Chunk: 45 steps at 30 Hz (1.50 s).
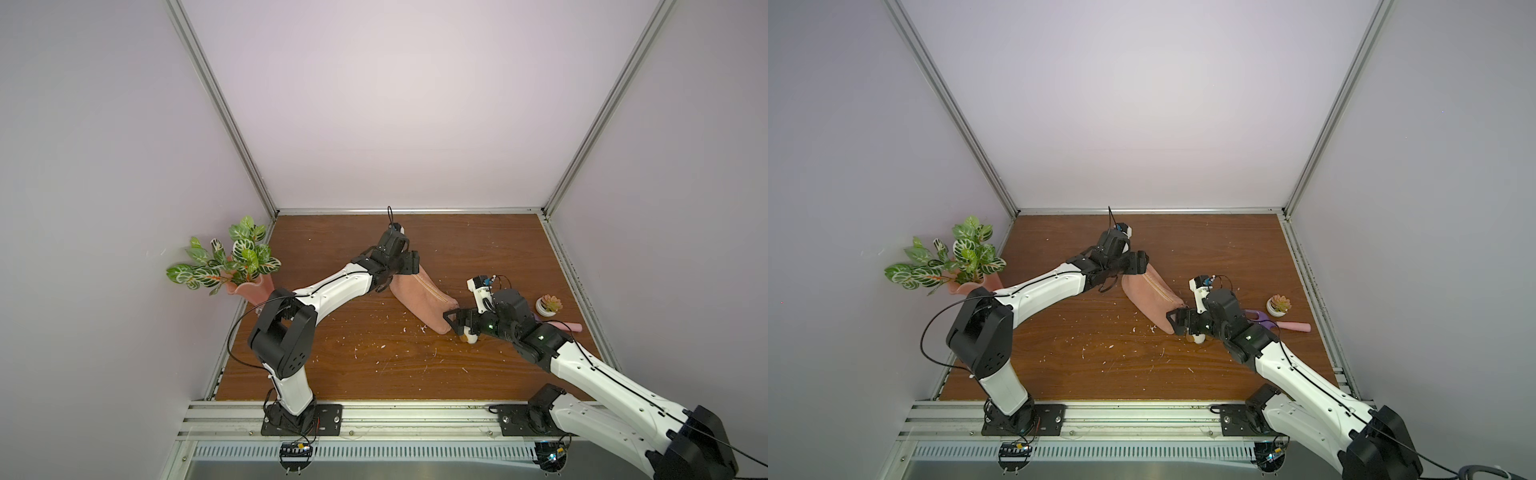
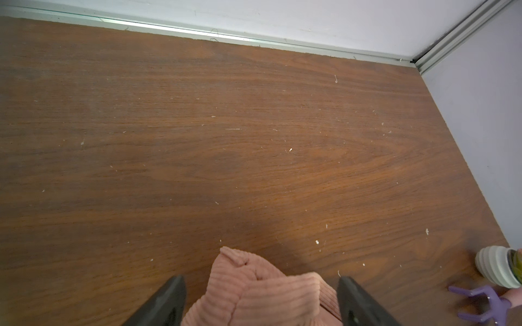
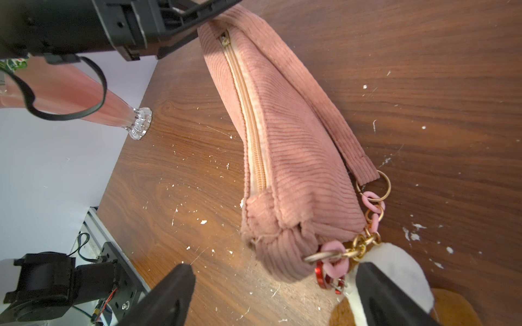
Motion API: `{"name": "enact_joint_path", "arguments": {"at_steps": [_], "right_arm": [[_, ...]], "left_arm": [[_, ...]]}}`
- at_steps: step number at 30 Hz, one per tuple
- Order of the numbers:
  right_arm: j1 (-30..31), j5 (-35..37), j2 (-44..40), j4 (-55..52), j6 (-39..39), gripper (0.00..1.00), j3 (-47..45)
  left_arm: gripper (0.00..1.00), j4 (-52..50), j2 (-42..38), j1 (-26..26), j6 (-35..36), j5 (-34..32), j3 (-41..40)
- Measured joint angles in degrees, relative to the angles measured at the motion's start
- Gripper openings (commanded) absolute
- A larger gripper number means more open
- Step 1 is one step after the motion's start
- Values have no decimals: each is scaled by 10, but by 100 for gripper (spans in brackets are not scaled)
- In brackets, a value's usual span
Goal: Remove the decoration from the bag
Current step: Adjust the bag at the center of the board.
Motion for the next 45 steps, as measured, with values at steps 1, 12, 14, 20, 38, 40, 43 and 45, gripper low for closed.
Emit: {"name": "enact_joint_path", "arguments": {"at_steps": [1,12,14,20,38,40,43,45], "right_arm": [[2,0,4,3,1,92,0],[8,0,53,53,9,91,0],[8,0,67,64,11,91,0],[8,0,112,96,19,91,9],[8,-32,266,168,33,99,132],[8,-32,272,172,32,99,140],[8,-30,276,176,31,99,152],[8,-29,276,176,29,99,156]], "left_arm": [[74,1,3,0,1,2,0],[15,15,12,3,4,18,-10],[7,16,12,4,2,17,-13],[0,19,-9,5,-11,-6,-37],[0,-33,-145,31,-102,-138,-158],[0,-35,-158,36,-106,-143,-170],[0,-41,-175,54,-109,-147,-188],[0,-42,-181,66,-110,-148,-195]]}}
